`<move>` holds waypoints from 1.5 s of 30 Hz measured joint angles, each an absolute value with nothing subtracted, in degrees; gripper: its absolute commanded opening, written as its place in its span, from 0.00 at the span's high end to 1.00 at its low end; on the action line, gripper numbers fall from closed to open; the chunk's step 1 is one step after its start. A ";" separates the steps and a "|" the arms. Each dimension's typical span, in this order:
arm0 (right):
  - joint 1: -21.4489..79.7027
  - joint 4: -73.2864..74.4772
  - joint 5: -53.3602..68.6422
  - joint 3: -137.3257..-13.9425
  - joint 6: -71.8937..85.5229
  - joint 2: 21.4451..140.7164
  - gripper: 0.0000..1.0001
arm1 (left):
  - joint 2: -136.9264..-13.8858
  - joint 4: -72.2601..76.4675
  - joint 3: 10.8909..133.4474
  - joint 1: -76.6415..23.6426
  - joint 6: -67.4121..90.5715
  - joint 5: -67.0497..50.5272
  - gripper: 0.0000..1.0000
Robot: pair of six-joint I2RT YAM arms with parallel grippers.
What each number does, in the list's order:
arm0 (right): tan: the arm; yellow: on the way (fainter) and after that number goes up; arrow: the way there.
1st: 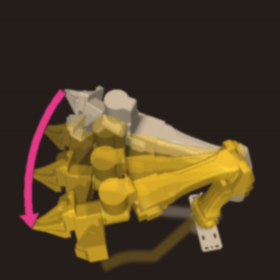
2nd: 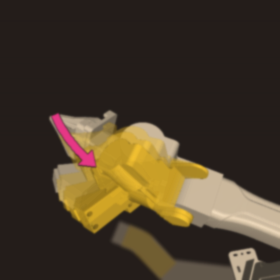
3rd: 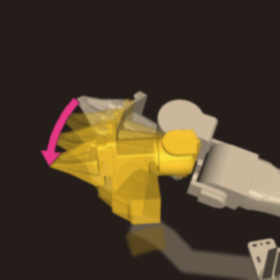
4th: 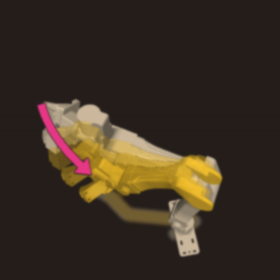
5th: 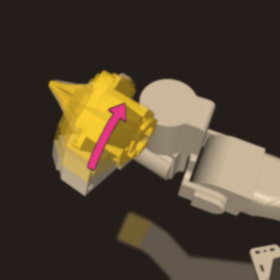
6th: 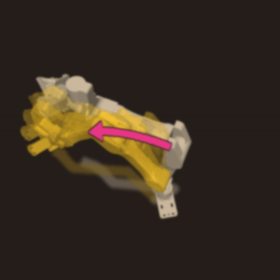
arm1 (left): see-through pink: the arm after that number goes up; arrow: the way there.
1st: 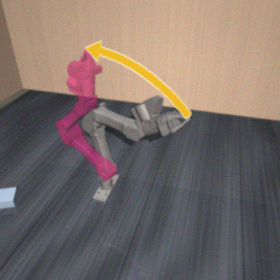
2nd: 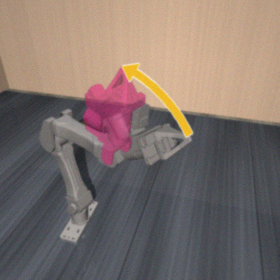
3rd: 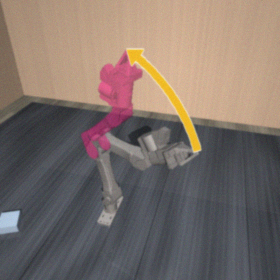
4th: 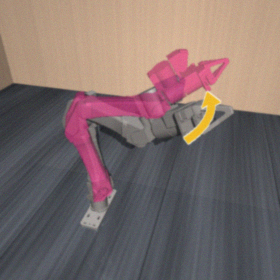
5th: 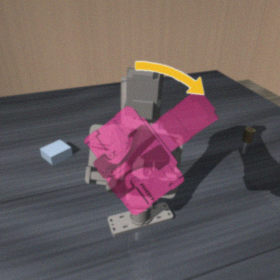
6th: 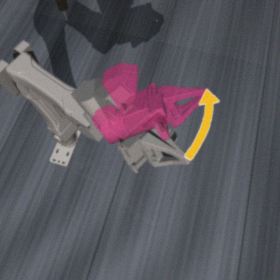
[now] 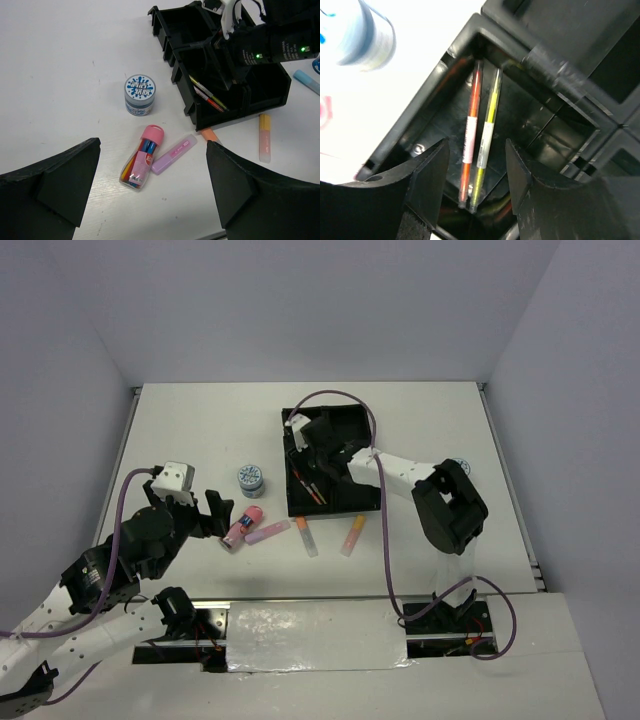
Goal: Sort the stationery into containers
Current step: Place the pen in the storage box, then pick up the pen from the center of the board.
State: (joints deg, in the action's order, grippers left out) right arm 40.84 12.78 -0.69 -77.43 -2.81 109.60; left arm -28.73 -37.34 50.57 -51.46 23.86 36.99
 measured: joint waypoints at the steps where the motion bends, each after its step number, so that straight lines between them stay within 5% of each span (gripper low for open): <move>1: 40.84 13.13 -0.67 -77.89 -2.46 109.12 0.44 | -28.73 -37.34 50.57 -51.46 23.86 36.99 0.01; 7: 40.91 14.96 -3.62 -78.17 5.26 102.96 0.42 | -28.34 -37.36 50.48 -51.46 23.88 37.06 0.01; 16: 46.44 25.41 -25.45 -63.75 36.56 79.15 0.41 | -29.32 -39.00 50.48 -50.89 24.56 41.15 0.01; 35: 52.64 32.58 -27.40 -49.19 58.63 88.51 0.46 | -28.62 -39.92 50.48 -50.26 25.69 41.95 0.01; 37: 52.64 31.66 -26.83 -48.93 58.89 90.24 0.49 | -28.62 -39.92 50.48 -50.26 25.69 41.95 0.01; 41: 52.73 30.09 -26.94 -47.53 58.98 90.67 0.81 | -28.62 -39.92 50.48 -50.26 25.69 41.95 0.01; 45: 53.69 28.69 -27.59 -45.78 59.48 89.06 0.89 | -28.62 -39.92 50.48 -50.26 25.69 41.98 0.01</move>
